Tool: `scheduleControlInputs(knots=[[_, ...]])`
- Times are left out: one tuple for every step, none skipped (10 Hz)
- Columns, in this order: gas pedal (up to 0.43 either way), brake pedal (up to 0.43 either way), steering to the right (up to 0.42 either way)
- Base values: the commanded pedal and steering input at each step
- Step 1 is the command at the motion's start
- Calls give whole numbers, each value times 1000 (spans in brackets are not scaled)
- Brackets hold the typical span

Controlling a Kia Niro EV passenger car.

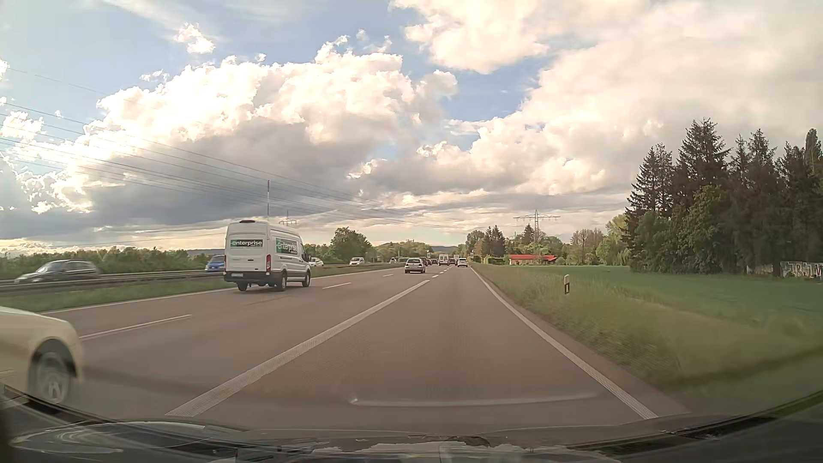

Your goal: Follow the waypoints while adhering to traffic rules and regulations

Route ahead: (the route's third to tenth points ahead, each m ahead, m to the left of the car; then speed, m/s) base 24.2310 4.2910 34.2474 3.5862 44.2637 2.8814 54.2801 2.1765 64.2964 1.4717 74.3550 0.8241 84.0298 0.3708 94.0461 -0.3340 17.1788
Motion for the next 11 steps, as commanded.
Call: scheduleControlInputs(knots=[[209,0,25],[220,0,22],[240,0,20],[240,0,18],[248,0,15],[248,0,14],[248,0,14],[248,0,14],[248,0,13],[248,0,13],[248,0,9]])
